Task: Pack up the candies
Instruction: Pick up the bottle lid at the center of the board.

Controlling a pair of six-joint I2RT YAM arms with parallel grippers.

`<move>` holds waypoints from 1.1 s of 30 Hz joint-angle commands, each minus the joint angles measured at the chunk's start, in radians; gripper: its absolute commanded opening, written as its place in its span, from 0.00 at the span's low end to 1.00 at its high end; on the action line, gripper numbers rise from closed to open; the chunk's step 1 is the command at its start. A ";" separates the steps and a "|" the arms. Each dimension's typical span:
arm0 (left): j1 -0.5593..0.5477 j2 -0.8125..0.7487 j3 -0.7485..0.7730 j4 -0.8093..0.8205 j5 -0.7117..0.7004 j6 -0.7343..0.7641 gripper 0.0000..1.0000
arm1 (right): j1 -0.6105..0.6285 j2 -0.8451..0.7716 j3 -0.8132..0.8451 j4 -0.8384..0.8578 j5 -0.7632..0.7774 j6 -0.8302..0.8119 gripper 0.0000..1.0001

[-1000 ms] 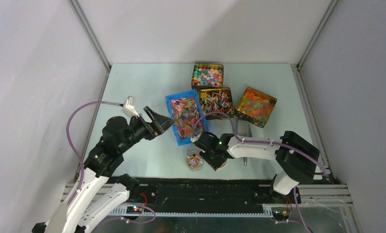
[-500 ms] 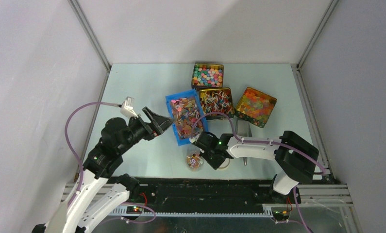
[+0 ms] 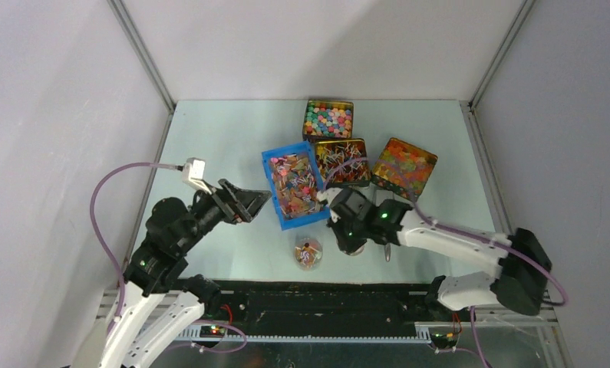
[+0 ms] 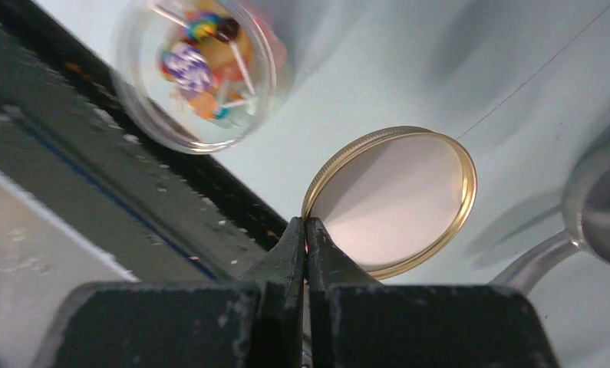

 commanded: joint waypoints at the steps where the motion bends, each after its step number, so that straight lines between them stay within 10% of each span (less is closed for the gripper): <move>1: 0.005 -0.054 -0.061 0.166 0.121 0.190 1.00 | -0.078 -0.152 0.121 -0.026 -0.128 0.009 0.00; 15: -0.131 -0.008 -0.166 0.571 0.379 0.473 1.00 | -0.409 -0.233 0.269 0.111 -0.931 0.154 0.00; 33: -0.481 0.180 -0.257 0.920 0.096 0.640 1.00 | -0.430 -0.252 0.269 0.354 -1.035 0.401 0.00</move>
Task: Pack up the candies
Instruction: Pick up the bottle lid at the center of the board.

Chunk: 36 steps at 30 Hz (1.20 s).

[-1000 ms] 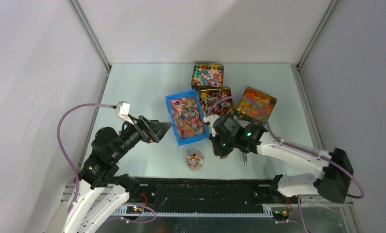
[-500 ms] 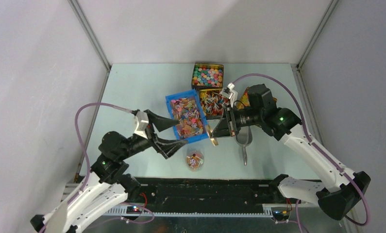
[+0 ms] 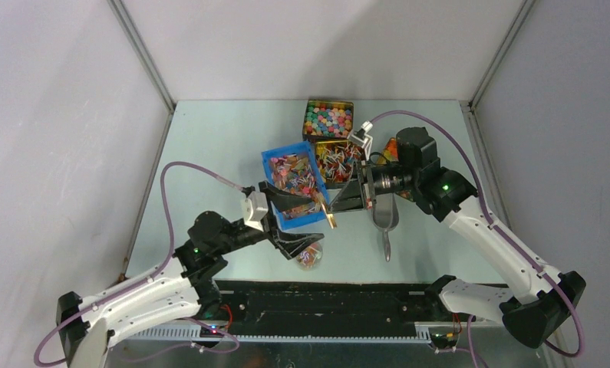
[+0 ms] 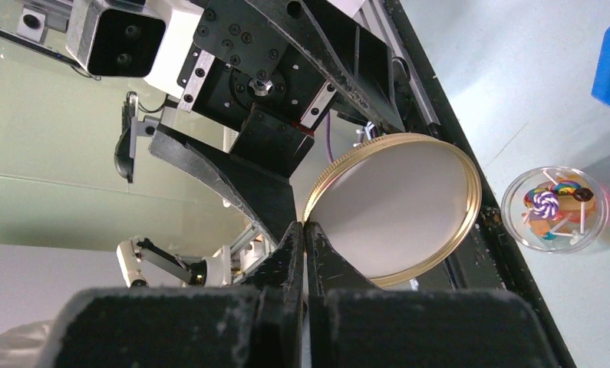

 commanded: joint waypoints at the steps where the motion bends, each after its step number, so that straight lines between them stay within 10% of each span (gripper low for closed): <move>1: -0.028 0.009 0.014 0.087 -0.107 0.066 1.00 | -0.007 -0.022 0.041 0.080 -0.026 0.053 0.00; 36: -0.054 0.081 -0.070 0.270 -0.066 0.077 1.00 | -0.009 -0.022 0.041 0.120 -0.030 0.115 0.00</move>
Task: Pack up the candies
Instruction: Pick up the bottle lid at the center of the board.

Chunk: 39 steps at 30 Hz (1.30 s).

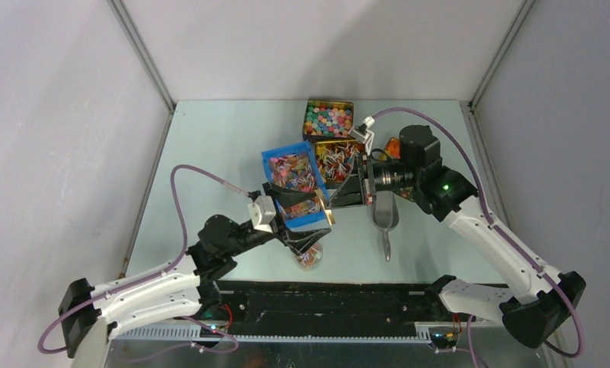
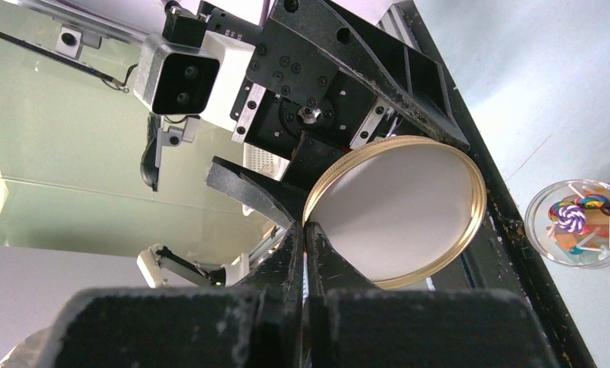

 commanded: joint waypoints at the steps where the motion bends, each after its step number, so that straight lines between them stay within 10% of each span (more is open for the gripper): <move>1: -0.007 -0.006 -0.021 0.090 0.048 -0.013 1.00 | -0.005 -0.022 0.041 0.033 -0.016 0.010 0.00; 39: -0.010 0.031 0.040 0.087 0.010 0.019 1.00 | 0.009 -0.011 0.042 -0.008 -0.028 -0.012 0.00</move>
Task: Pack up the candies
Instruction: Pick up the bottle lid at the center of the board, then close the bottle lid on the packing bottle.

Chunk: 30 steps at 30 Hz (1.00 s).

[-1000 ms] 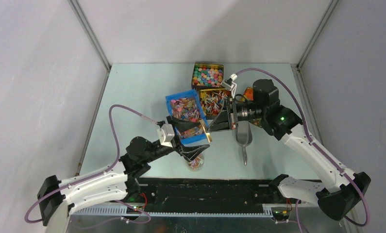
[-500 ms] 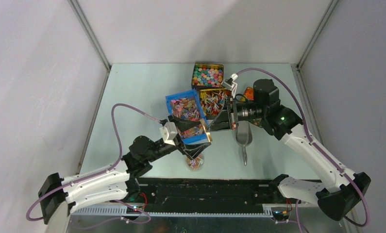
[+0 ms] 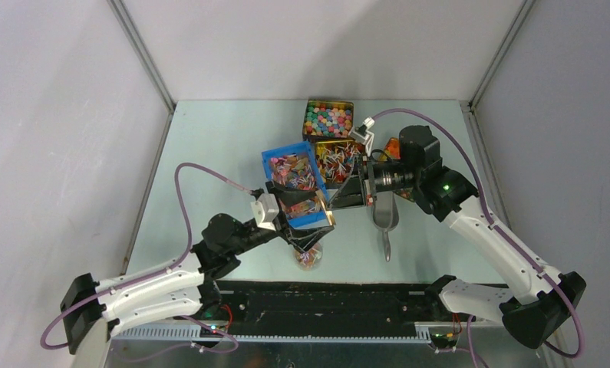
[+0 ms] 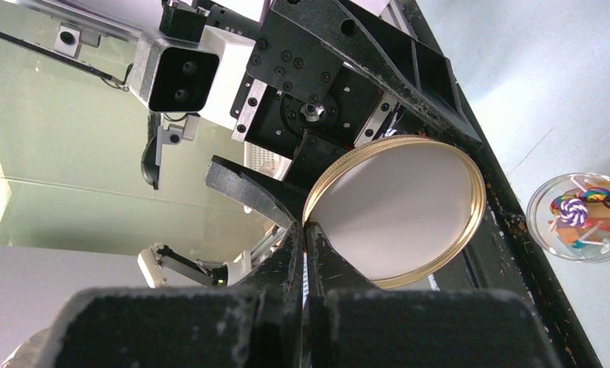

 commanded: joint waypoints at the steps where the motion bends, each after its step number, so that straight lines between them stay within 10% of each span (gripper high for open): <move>1: -0.006 -0.018 0.044 0.014 0.015 0.033 1.00 | 0.008 -0.010 0.042 0.011 -0.023 -0.008 0.00; 12: -0.006 -0.021 0.056 -0.043 0.006 0.043 0.84 | 0.008 -0.010 0.041 -0.009 0.004 -0.011 0.01; 19: -0.006 -0.068 0.038 -0.119 -0.048 0.041 0.84 | -0.013 -0.005 0.041 -0.094 0.048 -0.049 0.40; 30: -0.006 -0.196 0.076 -0.579 -0.077 0.095 0.84 | -0.056 -0.017 0.041 -0.266 0.183 -0.135 0.76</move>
